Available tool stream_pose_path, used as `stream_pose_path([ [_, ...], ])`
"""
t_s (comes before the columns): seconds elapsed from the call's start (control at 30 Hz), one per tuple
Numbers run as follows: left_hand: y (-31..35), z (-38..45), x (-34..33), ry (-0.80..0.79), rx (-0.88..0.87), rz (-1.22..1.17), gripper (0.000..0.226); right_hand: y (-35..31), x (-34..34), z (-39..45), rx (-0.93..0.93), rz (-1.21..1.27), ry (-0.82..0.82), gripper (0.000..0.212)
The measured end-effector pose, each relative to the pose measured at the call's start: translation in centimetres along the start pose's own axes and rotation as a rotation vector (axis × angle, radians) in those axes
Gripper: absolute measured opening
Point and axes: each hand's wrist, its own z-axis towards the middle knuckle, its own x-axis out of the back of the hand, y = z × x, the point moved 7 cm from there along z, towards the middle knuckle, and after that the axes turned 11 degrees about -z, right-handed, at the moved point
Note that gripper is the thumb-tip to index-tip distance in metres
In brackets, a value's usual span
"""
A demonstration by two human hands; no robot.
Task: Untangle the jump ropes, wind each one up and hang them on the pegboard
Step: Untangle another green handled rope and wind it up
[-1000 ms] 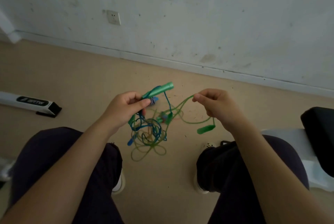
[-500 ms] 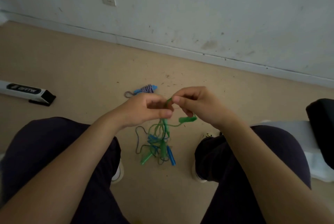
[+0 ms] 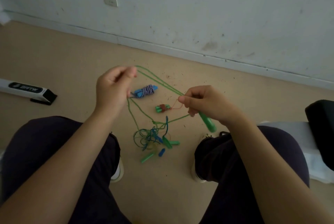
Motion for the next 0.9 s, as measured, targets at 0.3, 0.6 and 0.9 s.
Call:
stream_pose_path([
  [0.3, -4.3, -0.3, -2.3, -0.324, 0.281, 0.234, 0.045, -0.1, -1.4, 0.0, -0.023, 0.353, -0.015, 0.025],
  [0.6, -5.8, -5.0, -7.4, -0.962, 0.375, 0.338, 0.013, -0.2, 0.0, 0.8, 0.045, 0.61, 0.166, 0.025],
  [0.9, -3.3, -2.8, -5.9, -0.518, 0.345, -0.178, 0.007, 1.0, -0.7, 0.8, -0.055, 0.427, 0.158, 0.044],
])
